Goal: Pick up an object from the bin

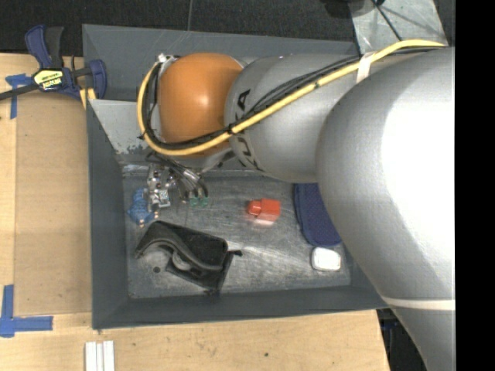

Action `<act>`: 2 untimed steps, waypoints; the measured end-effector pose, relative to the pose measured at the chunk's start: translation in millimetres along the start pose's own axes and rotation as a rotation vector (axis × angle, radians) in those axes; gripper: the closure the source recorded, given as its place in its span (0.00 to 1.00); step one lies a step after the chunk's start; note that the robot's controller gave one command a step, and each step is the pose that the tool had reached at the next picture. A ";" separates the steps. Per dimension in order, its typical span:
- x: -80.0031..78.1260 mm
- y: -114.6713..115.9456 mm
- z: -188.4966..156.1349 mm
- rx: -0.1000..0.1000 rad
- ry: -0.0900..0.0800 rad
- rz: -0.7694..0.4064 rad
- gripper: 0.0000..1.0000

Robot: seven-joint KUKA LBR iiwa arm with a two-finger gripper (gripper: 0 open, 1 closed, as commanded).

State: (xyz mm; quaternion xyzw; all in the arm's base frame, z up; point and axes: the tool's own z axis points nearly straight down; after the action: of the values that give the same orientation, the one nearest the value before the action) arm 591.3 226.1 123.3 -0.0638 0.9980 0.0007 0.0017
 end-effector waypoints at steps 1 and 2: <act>37.5 -7.7 -241.6 -0.001 -0.010 -0.094 1.00; 38.2 -7.9 -236.0 0.001 0.001 -0.094 0.00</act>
Offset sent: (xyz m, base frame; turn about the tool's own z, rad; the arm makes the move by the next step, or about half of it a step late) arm -0.0384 -0.0133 0.2348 -0.0940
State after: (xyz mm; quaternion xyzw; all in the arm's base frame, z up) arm 553.7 213.0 359.2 -0.1108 0.9938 0.0003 0.0014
